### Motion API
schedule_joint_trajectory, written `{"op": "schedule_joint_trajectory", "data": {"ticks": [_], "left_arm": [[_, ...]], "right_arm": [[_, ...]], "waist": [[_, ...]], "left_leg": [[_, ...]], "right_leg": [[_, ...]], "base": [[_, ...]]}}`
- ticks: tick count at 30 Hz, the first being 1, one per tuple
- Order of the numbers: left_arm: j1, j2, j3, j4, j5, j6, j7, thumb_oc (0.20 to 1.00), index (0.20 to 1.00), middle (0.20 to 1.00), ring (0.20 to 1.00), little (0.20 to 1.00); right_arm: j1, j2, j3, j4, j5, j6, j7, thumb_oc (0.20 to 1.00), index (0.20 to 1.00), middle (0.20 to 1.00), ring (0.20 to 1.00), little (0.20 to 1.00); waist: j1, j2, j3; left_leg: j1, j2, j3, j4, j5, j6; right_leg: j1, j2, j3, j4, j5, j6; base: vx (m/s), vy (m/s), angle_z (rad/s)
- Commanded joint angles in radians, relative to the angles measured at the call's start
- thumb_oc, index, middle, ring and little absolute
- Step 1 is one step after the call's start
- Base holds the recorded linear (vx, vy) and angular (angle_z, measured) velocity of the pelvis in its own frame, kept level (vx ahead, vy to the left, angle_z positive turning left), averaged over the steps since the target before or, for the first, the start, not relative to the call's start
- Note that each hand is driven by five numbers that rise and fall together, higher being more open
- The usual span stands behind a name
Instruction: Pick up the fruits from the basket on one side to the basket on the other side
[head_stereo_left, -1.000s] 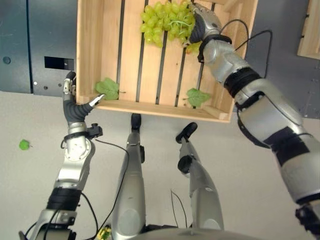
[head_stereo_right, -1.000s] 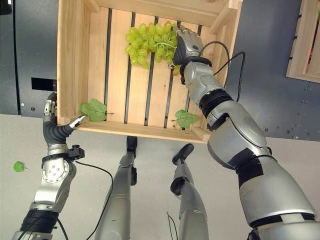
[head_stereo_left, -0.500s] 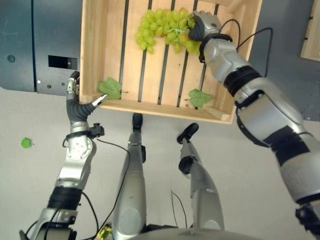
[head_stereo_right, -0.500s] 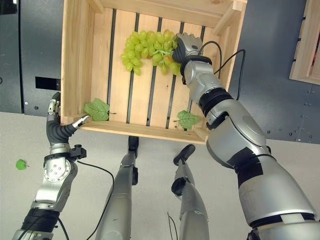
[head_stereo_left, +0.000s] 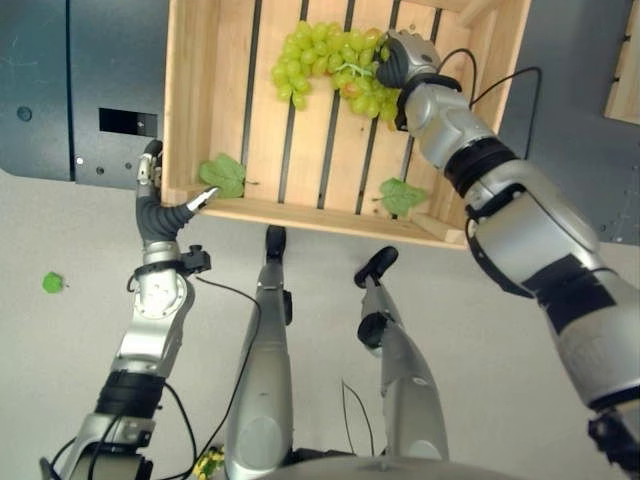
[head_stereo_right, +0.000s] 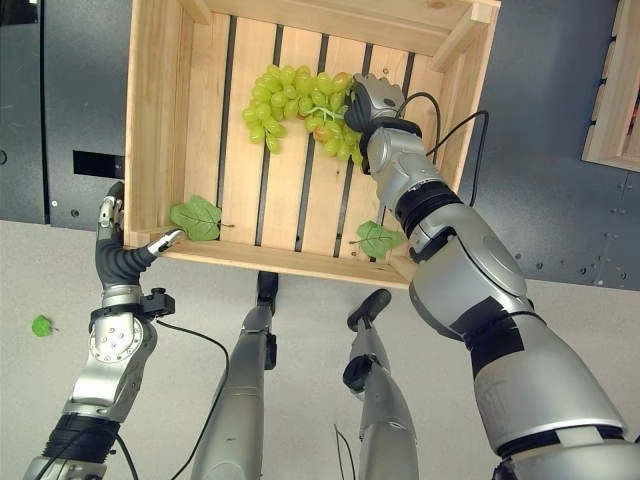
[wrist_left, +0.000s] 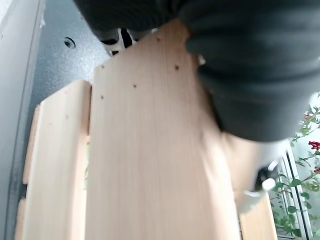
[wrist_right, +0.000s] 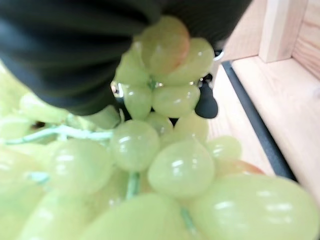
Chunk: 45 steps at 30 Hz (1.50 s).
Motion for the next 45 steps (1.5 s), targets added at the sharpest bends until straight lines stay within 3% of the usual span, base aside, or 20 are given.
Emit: {"op": "schedule_joint_trajectory", "data": {"ticks": [1,3,7,8,9,19,29,36,45], "left_arm": [[0.052,0.018,-0.026,-0.036,0.009,0.008,-0.014,1.0,1.0,1.0,1.0,1.0],[0.056,0.02,-0.009,-0.032,0.015,0.015,-0.019,1.0,1.0,1.0,1.0,1.0],[0.084,0.038,0.02,-0.024,0.001,0.02,-0.023,1.0,1.0,1.0,1.0,1.0],[0.084,0.038,0.02,-0.025,0.001,0.02,-0.023,1.0,1.0,1.0,1.0,1.0],[0.093,0.046,0.031,-0.021,-0.01,0.018,-0.024,1.0,1.0,1.0,1.0,1.0],[0.108,0.044,0.057,-0.031,-0.01,0.017,-0.022,1.0,1.0,1.0,1.0,1.0],[0.126,0.037,0.085,-0.041,0.006,0.022,-0.022,1.0,1.0,1.0,1.0,1.0],[0.13,0.038,0.085,-0.045,0.007,0.022,-0.022,1.0,1.0,1.0,1.0,1.0],[0.116,0.041,0.048,-0.05,-0.008,0.019,-0.013,1.0,1.0,1.0,1.0,1.0]], "right_arm": [[0.066,0.081,0.013,0.019,0.111,-0.035,0.042,0.2,0.2,0.2,0.2,0.2],[0.086,0.096,-0.01,-0.09,0.285,-0.076,0.094,0.2,0.2,0.2,0.2,0.2],[0.065,0.068,0.013,-0.158,0.376,-0.094,0.096,0.2,0.2,0.2,0.2,0.2],[0.065,0.069,0.013,-0.158,0.377,-0.094,0.096,0.517,0.517,0.517,0.517,0.517],[0.037,0.05,0.051,-0.137,0.31,-0.086,0.093,1.0,1.0,1.0,1.0,1.0],[-0.034,0.032,0.137,-0.141,0.105,-0.056,0.105,1.0,1.0,1.0,1.0,1.0],[-0.028,-0.019,0.142,-0.329,0.071,-0.065,0.121,1.0,1.0,1.0,1.0,1.0],[-0.015,-0.027,0.139,-0.332,0.069,-0.064,0.128,1.0,1.0,1.0,1.0,1.0],[0.026,0.099,0.077,-0.116,0.075,-0.042,0.076,1.0,1.0,1.0,1.0,1.0]], "waist": [[0.006,0.004,0.002],[0.0,-0.011,0.002],[-0.007,-0.037,0.002],[-0.007,-0.037,0.002],[-0.007,-0.044,0.002],[-0.019,-0.066,0.002],[-0.039,-0.091,0.002],[-0.041,-0.094,0.002],[-0.027,-0.063,0.002]], "left_leg": [[0.078,-0.072,0.009,-0.11,0.012,0.024],[0.092,-0.069,0.013,-0.113,0.015,0.021],[0.118,-0.065,0.022,-0.12,0.017,0.015],[0.118,-0.065,0.022,-0.12,0.017,0.015],[0.123,-0.067,0.024,-0.117,0.016,0.013],[0.135,-0.061,0.027,-0.127,0.023,0.011],[0.144,-0.056,0.027,-0.136,0.024,0.012],[0.145,-0.055,0.029,-0.137,0.025,0.013],[0.115,-0.057,0.023,-0.128,0.025,0.016]], "right_leg": [[0.036,-0.041,0.02,0.076,-0.036,0.159],[0.047,-0.039,0.019,0.077,-0.036,0.158],[0.069,-0.04,0.022,0.071,-0.033,0.159],[0.07,-0.04,0.022,0.071,-0.032,0.159],[0.078,-0.041,0.022,0.069,-0.031,0.16],[0.081,-0.037,0.022,0.077,-0.037,0.156],[0.077,-0.035,0.02,0.086,-0.038,0.157],[0.071,-0.034,0.021,0.093,-0.04,0.155],[0.043,-0.036,0.017,0.104,-0.044,0.155]], "base": [[0.0,0.0,0.0],[0.0,0.0,0.0],[-0.01,0.0,-0.01],[-0.03,-0.008,-0.02],[-0.03,-0.009,-0.02],[0.0,-0.001,0.0],[0.0,0.0,0.0],[0.0,0.0,0.0],[0.0,0.0,0.0]]}}
